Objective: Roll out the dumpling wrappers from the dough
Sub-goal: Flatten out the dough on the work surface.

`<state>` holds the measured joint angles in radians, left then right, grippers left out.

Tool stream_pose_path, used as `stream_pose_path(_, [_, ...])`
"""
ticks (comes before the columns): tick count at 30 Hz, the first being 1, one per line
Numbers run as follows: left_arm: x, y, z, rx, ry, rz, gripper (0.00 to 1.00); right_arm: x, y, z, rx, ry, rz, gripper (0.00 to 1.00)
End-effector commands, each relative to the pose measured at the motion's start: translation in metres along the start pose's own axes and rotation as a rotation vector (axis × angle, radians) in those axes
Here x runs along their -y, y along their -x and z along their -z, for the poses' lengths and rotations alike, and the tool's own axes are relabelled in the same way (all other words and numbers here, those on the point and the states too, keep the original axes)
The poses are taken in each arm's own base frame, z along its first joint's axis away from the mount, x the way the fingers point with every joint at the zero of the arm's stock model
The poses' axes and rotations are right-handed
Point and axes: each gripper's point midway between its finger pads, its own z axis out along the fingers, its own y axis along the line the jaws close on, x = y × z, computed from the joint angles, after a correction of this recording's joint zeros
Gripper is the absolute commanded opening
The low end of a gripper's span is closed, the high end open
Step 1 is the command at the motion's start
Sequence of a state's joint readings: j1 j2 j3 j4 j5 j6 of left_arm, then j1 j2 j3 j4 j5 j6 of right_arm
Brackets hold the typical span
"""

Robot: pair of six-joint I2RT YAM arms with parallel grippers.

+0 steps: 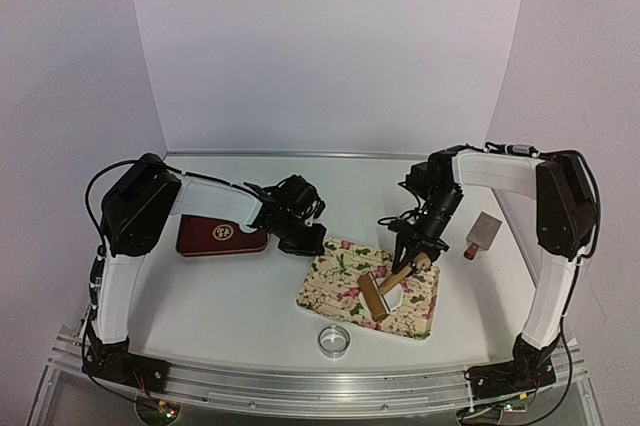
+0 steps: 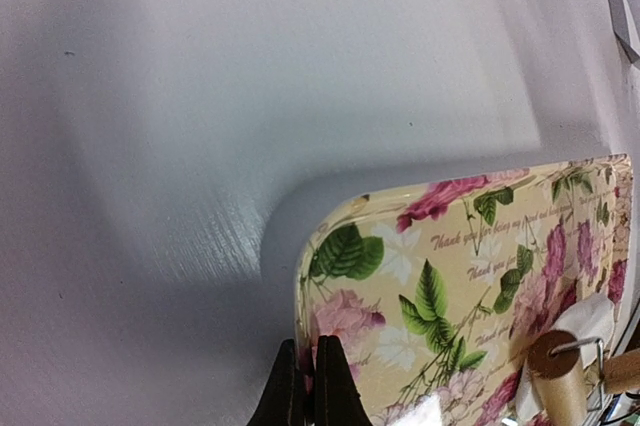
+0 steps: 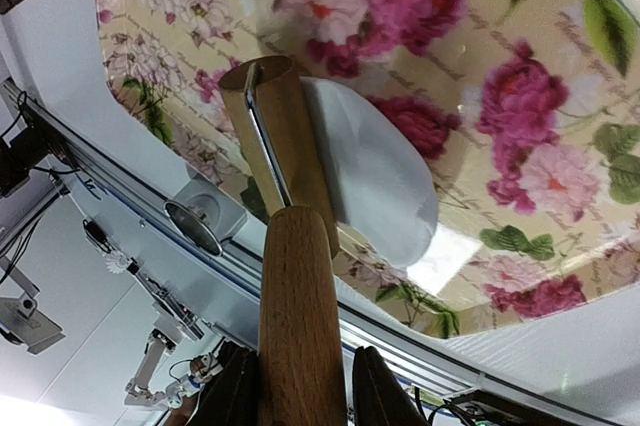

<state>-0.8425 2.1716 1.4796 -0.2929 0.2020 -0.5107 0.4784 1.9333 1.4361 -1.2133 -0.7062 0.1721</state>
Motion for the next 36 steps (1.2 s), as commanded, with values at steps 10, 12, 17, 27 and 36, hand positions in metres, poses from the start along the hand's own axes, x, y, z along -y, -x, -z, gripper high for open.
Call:
stream_pose_path(10, [-0.052, -0.036, -0.005, -0.113, 0.139, 0.036, 0.0, 0.108, 0.005, -0.001, 0.024, -0.408, -0.163, 0.0])
stream_pose_path(12, [-0.057, -0.039, -0.003, -0.119, 0.146, 0.034, 0.0, 0.115, 0.001, 0.003, 0.018, -0.411, -0.167, 0.0])
stream_pose_path(17, [-0.07, -0.043, 0.001, -0.125, 0.168, 0.043, 0.0, 0.131, -0.008, 0.005, 0.004, -0.426, -0.189, 0.0])
stream_pose_path(27, [-0.076, -0.043, 0.008, -0.122, 0.183, 0.034, 0.0, 0.144, -0.015, 0.018, 0.03, -0.424, -0.217, 0.0])
stream_pose_path(36, [-0.076, -0.044, 0.012, -0.116, 0.186, 0.038, 0.0, 0.139, -0.016, 0.039, 0.076, -0.416, -0.221, 0.0])
